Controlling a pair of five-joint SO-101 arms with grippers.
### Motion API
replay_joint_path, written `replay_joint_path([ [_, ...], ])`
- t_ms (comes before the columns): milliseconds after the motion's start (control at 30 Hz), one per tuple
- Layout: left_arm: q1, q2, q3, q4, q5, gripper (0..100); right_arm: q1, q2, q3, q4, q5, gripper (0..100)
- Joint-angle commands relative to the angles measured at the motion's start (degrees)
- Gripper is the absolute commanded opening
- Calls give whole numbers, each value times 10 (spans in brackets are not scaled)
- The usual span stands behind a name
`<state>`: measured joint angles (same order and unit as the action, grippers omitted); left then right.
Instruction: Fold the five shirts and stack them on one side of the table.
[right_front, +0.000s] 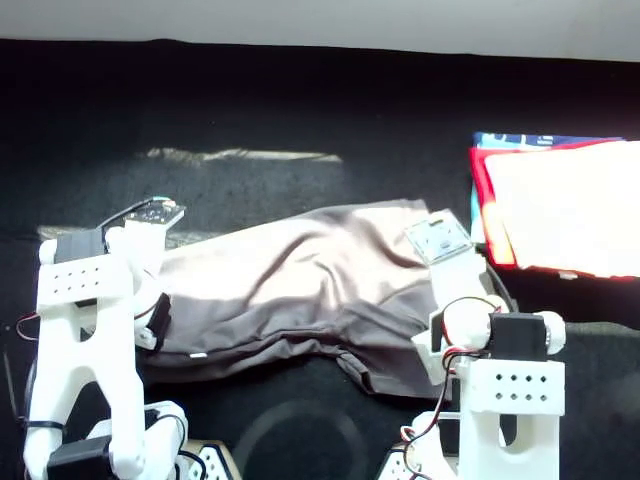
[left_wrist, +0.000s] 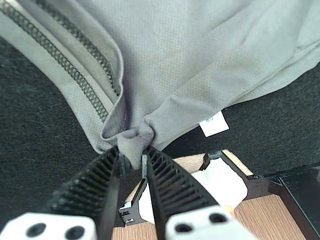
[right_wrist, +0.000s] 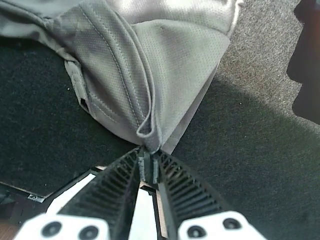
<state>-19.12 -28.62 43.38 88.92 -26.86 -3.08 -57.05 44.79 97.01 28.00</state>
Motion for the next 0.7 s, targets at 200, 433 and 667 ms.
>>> replay_joint_path([
  [200,7,-86,-81,91,-4,125,7,-9,-110,40,10,146],
  [433,7,-98,-125,98,-4,148,6,-8,-110,17,7,181],
  [667,9,-95,-185,71,0,0,0,3,-102,-153,-59,8],
])
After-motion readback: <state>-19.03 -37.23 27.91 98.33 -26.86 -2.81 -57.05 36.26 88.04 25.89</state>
